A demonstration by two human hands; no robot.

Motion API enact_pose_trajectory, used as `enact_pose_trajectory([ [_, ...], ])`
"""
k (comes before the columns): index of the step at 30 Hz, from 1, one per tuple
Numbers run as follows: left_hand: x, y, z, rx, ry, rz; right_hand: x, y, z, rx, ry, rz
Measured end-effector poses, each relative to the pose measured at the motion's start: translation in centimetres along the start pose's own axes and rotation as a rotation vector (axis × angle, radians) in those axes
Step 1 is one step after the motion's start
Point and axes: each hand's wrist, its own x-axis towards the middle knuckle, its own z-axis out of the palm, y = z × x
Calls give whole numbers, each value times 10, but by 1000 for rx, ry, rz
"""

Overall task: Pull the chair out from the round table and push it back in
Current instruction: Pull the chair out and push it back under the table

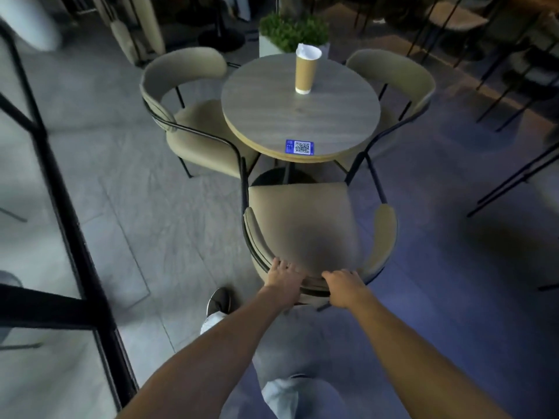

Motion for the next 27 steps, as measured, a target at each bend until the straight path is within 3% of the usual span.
enact_pose_trajectory([
  [7, 3, 1, 0, -23, 25, -28, -1, 0, 11, -92, 145, 38],
  [27, -2, 7, 6, -67, 17, -19, -11, 0, 19, -62, 144, 29],
])
